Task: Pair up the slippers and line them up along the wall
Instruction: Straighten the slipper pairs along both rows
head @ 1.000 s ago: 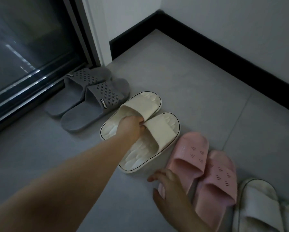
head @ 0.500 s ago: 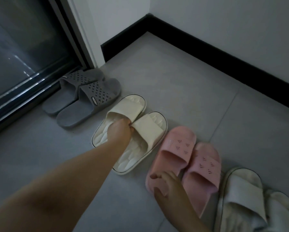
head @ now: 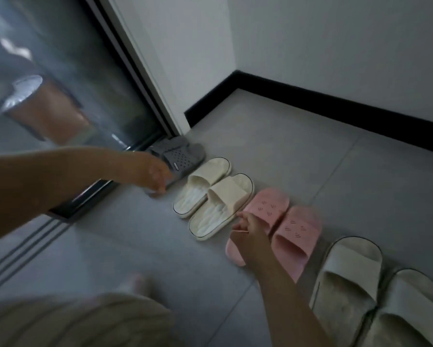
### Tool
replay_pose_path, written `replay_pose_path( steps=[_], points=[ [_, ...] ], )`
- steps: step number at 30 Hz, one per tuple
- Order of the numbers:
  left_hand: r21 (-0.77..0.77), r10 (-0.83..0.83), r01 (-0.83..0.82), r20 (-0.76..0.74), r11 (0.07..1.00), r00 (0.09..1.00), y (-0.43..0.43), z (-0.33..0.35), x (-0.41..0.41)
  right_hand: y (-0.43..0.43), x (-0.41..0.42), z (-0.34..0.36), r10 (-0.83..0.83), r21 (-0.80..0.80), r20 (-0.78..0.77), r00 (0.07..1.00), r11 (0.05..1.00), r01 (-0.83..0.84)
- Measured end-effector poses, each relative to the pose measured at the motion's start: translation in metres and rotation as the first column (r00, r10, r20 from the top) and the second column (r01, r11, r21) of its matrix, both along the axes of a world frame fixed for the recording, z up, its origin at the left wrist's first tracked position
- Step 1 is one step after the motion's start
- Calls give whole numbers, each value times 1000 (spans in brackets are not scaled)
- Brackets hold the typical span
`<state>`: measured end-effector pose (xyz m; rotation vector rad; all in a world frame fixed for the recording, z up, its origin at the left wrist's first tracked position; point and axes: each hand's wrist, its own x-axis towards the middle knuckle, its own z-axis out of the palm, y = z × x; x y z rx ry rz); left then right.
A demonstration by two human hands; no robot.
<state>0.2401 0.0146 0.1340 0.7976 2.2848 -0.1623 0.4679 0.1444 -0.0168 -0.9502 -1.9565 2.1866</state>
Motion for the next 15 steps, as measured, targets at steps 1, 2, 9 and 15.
replay_pose_path(
  steps=[1,2,9,15],
  points=[
    [106,26,-27,11,994,1000,-6,5,-15,-3,-4,-3,-9,-8,-2,1000,1000,9],
    [202,31,-31,1,979,1000,-12,3,-31,-5,-10,-9,-21,-11,1,1000,1000,21],
    [137,112,-72,-312,988,943,-36,-129,-144,-5,-52,-57,-94,145,107,990,986,79],
    [224,325,-279,-206,934,923,-43,-207,-214,-30,-115,-50,-174,81,147,974,983,164]
  ],
)
